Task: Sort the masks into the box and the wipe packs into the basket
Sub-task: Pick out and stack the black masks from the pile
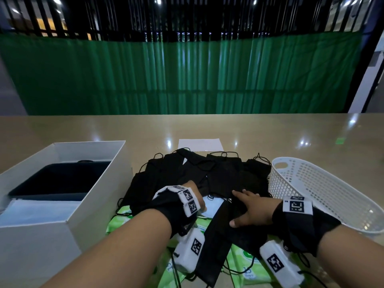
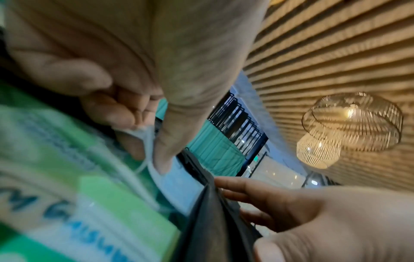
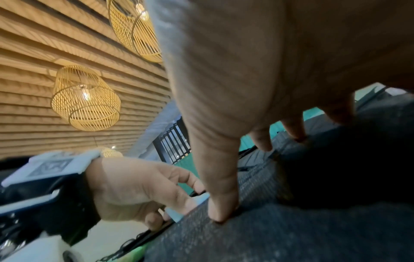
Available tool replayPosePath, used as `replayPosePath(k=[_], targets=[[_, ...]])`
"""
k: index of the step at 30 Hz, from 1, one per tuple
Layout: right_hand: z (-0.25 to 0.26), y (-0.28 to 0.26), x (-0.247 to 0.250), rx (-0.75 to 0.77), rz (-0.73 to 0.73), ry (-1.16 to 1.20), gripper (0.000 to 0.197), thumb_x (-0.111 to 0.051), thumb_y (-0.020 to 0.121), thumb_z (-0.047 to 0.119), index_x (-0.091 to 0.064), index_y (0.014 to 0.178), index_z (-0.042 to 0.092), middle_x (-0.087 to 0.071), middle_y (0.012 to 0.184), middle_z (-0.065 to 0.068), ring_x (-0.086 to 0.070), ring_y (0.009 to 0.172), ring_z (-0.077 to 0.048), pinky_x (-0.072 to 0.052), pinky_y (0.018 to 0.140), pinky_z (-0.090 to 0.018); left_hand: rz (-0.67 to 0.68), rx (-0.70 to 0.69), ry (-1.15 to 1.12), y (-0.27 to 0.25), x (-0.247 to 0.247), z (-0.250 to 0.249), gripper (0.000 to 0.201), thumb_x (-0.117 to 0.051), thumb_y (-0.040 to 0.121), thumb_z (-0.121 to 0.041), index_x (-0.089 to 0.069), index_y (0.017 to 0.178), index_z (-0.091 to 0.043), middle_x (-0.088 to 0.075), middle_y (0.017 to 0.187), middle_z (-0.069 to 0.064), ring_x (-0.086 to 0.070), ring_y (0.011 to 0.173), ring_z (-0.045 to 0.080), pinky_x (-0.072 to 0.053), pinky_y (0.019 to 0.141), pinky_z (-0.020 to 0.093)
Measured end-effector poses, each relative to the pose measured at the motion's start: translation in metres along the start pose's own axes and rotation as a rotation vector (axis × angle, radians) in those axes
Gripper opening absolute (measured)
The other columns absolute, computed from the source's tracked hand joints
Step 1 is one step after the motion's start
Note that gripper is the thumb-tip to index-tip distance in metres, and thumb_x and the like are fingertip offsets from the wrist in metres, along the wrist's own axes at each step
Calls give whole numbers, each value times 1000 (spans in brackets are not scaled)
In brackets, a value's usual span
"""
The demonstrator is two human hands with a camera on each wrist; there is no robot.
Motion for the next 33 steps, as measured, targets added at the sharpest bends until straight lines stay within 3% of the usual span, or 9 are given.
replayPosePath(k=[3,6,10,13,15,20,23,29,33], targets=[[-9,-5,10,13,-105,149,102,-68,76,55,-4,151,31,1,160,-2,-14,146,-26,-21,117,-36,36,16,-70,2,5,12,20,-67,83,-21,-48,92,-18,-51,84,0,-56,89,19,-41,74,25],[-26,-9,17,-40,-192,240,97,-69,77,52,-12,151,26,-12,157,-5,-25,142,-24,-25,115,-33,-3,-17,-180,1,21,27,38,-70,79,-18,-52,111,-21,-53,94,-4,-55,87,12,-43,69,21],[-43,-8,18,-131,-221,334,96,-71,73,54,-21,149,21,-39,146,-9,-42,132,-25,-33,111,-35,-112,-35,-476,-5,49,48,24,-62,79,-7,-55,93,-25,-52,76,-5,-45,59,7,-34,50,22],[-43,-8,16,-175,-242,299,96,-71,74,53,-21,149,21,-41,144,-11,-41,132,-26,-33,111,-36,-358,-39,-527,-11,74,68,22,-58,79,-5,-57,78,-27,-55,75,-5,-52,67,12,-39,59,23],[-42,-8,18,-180,-275,283,97,-73,74,49,-19,149,21,-40,144,-12,-40,133,-28,-32,111,-36,-390,-15,-417,-14,76,79,19,-55,82,-6,-57,74,-23,-57,77,-4,-56,77,17,-45,70,26],[-45,-8,27,-155,-366,333,94,-77,74,26,-21,148,23,-41,140,-14,-47,125,-28,-40,104,-34,-195,119,168,-15,51,98,23,-54,88,-19,-59,109,-27,-51,117,1,-50,106,18,-40,86,26],[-43,-10,34,-118,-418,334,88,-74,75,17,-24,147,22,-47,129,-15,-52,117,-27,-43,97,-30,-185,10,229,-22,42,80,35,-56,86,-39,-51,121,-38,-37,127,-2,-36,121,19,-34,100,33],[-32,-21,34,-148,-335,134,71,-74,76,39,-43,136,18,-51,129,-8,-51,118,-22,-42,99,-29,103,-200,152,-38,3,21,32,-57,85,-52,-63,96,-23,-61,100,-5,-57,90,12,-45,79,28],[-31,-25,27,-179,-286,45,66,-70,77,48,-49,133,20,-53,128,-3,-50,119,-20,-41,100,-29,266,-213,120,-35,-32,7,39,-67,73,-58,-54,77,-22,-54,74,-6,-52,74,14,-38,65,26]])
Point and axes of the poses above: each hand's wrist, its own y-axis towards the middle knuckle, its own x-axis out of the back of the hand, z = x × y, the point moved 6 cm from there along y, towards the middle knuckle
